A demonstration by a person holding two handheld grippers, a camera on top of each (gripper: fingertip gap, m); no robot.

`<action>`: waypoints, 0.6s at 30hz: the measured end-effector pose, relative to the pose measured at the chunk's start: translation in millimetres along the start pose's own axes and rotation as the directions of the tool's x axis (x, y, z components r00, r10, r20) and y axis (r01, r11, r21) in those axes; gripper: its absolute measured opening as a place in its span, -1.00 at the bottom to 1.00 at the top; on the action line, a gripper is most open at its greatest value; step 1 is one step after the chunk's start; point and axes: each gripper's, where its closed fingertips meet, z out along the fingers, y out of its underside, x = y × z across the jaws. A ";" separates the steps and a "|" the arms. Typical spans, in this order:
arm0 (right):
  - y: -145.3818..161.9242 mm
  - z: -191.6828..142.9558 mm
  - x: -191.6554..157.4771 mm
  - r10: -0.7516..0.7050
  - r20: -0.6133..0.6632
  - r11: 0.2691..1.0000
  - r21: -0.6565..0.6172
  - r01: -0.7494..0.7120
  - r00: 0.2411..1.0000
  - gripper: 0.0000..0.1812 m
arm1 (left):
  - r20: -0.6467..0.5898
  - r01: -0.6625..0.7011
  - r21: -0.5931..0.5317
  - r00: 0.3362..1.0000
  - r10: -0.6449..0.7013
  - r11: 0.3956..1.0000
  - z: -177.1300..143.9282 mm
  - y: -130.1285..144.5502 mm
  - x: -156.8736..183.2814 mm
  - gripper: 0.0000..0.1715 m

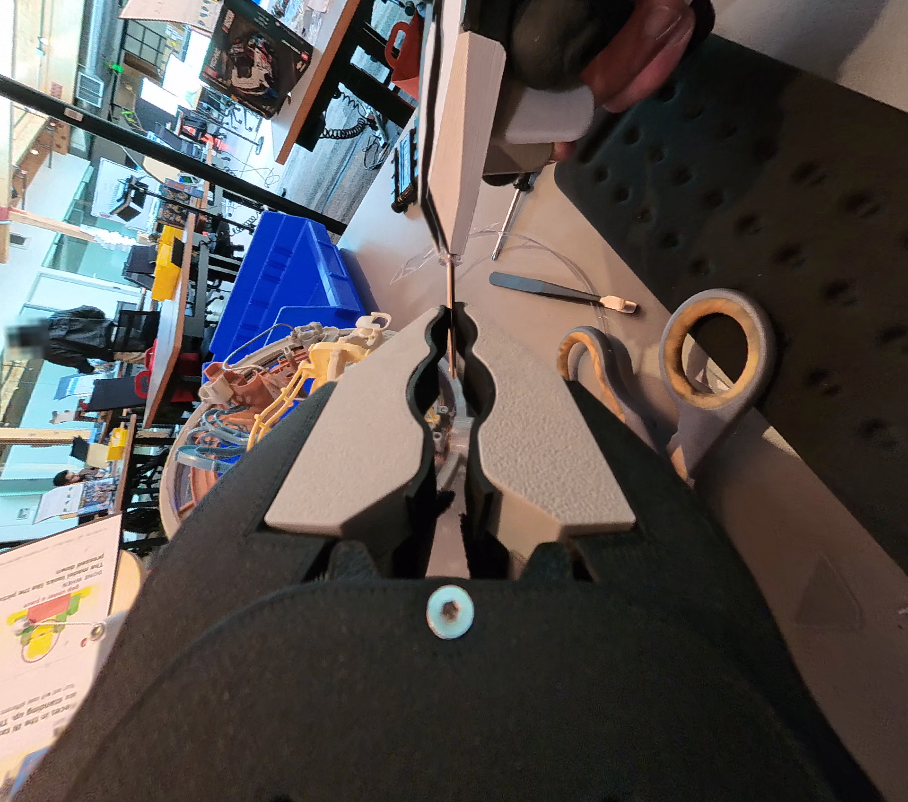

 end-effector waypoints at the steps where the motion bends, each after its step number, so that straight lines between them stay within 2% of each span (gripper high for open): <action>1: -0.1 0.4 0.1 0.004 0.003 1.000 0.002 -0.004 1.000 -0.92 | 0.001 0.000 0.001 1.000 0.000 1.000 -0.1 0.2 0.2 -1.00; 4: 2.0 1.8 0.6 -0.029 -0.010 1.000 -0.011 0.028 1.000 -0.92 | -0.005 -0.007 -0.007 1.000 0.007 1.000 0.5 2.4 2.2 -1.00; 6: 2.7 3.0 3.2 -0.050 -0.033 0.998 -0.025 0.049 0.998 -0.92 | -0.036 0.037 0.005 0.999 -0.037 0.999 -0.5 4.8 1.4 -0.98; 8: 2.3 3.8 14.5 -0.065 -0.091 0.998 -0.033 0.063 0.994 -0.92 | 0.011 0.045 0.012 0.999 -0.045 0.999 -8.1 9.9 -19.4 -0.67; 11: 4.8 6.9 31.0 -0.091 -0.157 0.995 -0.060 0.082 0.984 -0.92 | 0.076 0.091 -0.006 0.993 -0.090 0.996 -25.9 22.1 -70.1 -0.32; 14: 9.5 13.6 42.4 -0.153 -0.216 0.985 -0.116 0.131 0.964 -0.92 | 0.112 0.167 -0.017 0.980 -0.165 0.986 -34.4 43.9 -128.2 -0.13; 18: 10.1 23.3 49.7 -0.248 -0.270 0.964 -0.169 0.207 0.931 -0.92 | -0.022 0.375 0.026 0.927 -0.375 0.926 -18.2 61.6 -178.4 0.26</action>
